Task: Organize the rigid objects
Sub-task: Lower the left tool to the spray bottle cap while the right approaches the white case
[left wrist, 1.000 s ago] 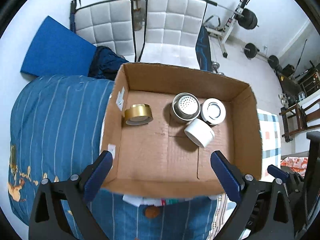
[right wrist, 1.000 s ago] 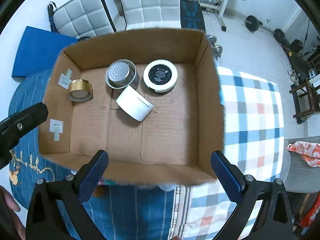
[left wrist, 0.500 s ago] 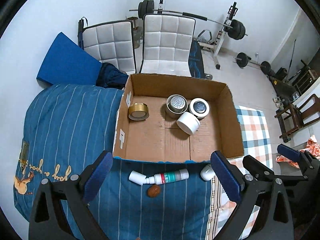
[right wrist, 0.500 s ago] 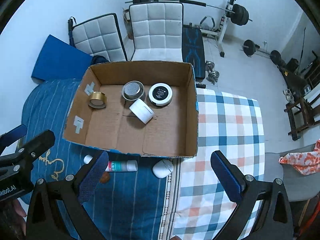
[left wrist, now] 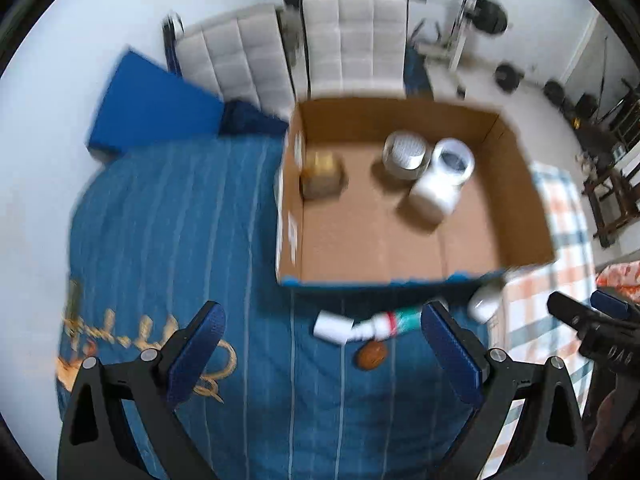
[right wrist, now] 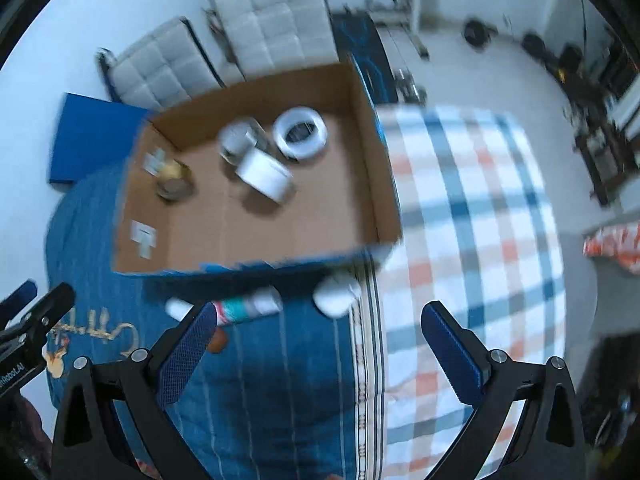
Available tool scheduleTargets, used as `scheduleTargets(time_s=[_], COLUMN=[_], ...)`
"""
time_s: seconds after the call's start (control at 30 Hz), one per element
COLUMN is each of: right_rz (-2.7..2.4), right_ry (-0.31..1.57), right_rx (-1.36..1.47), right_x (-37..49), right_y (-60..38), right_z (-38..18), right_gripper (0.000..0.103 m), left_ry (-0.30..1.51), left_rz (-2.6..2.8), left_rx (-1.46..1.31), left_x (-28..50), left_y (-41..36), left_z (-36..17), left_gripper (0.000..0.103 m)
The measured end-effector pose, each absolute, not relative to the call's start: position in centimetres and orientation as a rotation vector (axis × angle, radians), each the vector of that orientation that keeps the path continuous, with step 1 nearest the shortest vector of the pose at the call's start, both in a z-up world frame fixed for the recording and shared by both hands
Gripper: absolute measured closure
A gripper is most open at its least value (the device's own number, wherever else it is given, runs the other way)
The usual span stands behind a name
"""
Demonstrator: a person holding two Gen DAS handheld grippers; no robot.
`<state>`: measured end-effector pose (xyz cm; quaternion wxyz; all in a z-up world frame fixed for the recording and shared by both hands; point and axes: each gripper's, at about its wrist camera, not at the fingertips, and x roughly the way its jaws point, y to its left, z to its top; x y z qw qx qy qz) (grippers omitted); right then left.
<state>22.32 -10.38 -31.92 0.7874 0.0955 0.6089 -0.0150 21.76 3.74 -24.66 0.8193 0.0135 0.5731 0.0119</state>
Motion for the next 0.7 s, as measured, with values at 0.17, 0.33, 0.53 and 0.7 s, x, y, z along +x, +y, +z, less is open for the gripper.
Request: scheduleTargets(time_s=[0.17, 0.33, 0.53, 0.7], right_rz=[-0.060, -0.099, -0.134, -0.167], right_ry=[1.435, 1.495, 1.496, 1.495], right_rx=[0.283, 0.372, 0.373, 0.318], right_x=[23.3, 24.4, 25.5, 25.6], right_y=[-11.5, -11.9, -10.8, -10.0], right_z=[-40.3, -45.6, -48.7, -49.4], right_gripper=[0.012, 0.021, 0.031, 0.044], left_ry=[1.402, 1.504, 1.544, 1.583], left_rz=[0.010, 0.023, 0.036, 0.044], left_rx=[-0.030, -0.213, -0.295, -0.266], left_x=[23.2, 24.2, 25.1, 25.5], left_y=[5.0, 6.7, 7.5, 6.9], left_z=[-33.4, -38.8, -41.3, -43.0], left_gripper=[0.003, 0.009, 0.018, 0.037])
